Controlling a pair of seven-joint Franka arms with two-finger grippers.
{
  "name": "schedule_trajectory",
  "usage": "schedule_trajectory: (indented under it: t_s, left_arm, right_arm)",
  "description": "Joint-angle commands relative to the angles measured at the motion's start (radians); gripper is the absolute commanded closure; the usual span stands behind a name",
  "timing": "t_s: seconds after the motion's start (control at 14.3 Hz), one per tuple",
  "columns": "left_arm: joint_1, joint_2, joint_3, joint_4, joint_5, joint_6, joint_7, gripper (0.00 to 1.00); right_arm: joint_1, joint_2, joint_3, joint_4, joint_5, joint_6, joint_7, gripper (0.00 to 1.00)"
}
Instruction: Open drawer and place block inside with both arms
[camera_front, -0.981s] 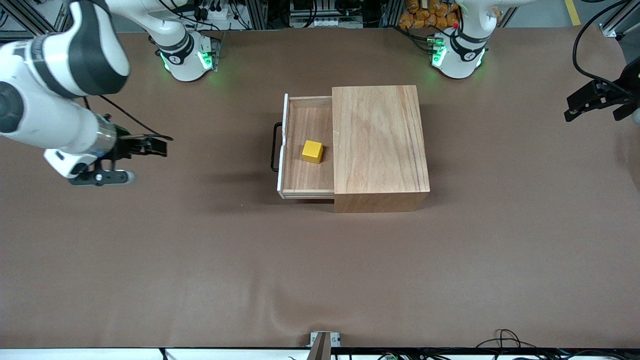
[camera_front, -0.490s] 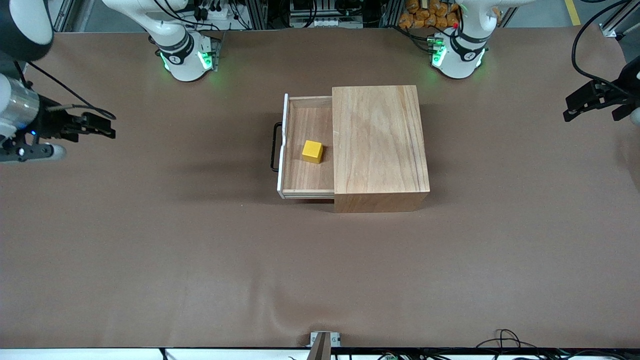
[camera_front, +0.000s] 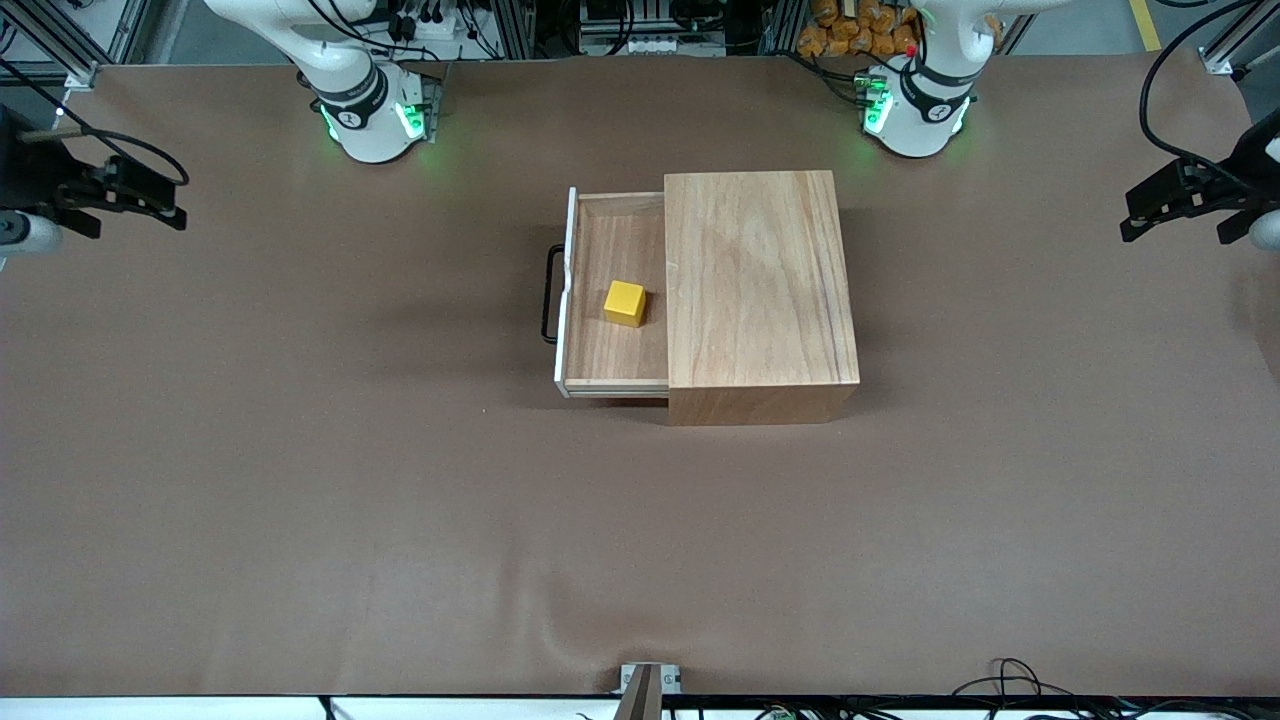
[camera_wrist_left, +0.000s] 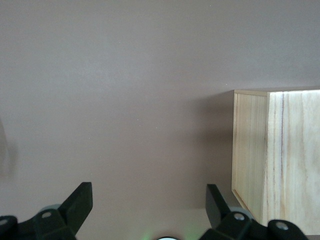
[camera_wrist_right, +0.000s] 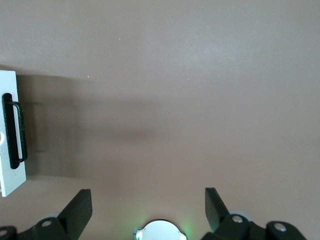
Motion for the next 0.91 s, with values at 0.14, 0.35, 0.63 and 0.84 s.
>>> schedule_trajectory:
  t_s: [0.14, 0.35, 0.63, 0.84]
  left_arm:
    - [-0.001, -0.003, 0.001, 0.006, -0.011, -0.004, 0.024, 0.0]
    - [-0.008, -0.001, 0.001, 0.006, -0.011, -0.004, 0.021, 0.0]
    - [-0.011, 0.002, -0.001, 0.006, -0.012, -0.016, 0.018, 0.0]
    - [-0.008, 0.005, -0.001, 0.007, -0.013, -0.018, 0.023, 0.0]
  right_arm:
    - [-0.012, 0.002, 0.003, 0.042, -0.019, -0.036, 0.069, 0.0]
    - [-0.012, 0.002, 0.005, 0.04, -0.019, -0.024, 0.099, 0.0]
    - [-0.013, 0.007, 0.003, 0.036, -0.016, -0.011, 0.099, 0.0]
    - [-0.013, 0.009, 0.003, 0.033, -0.016, -0.01, 0.097, 0.0]
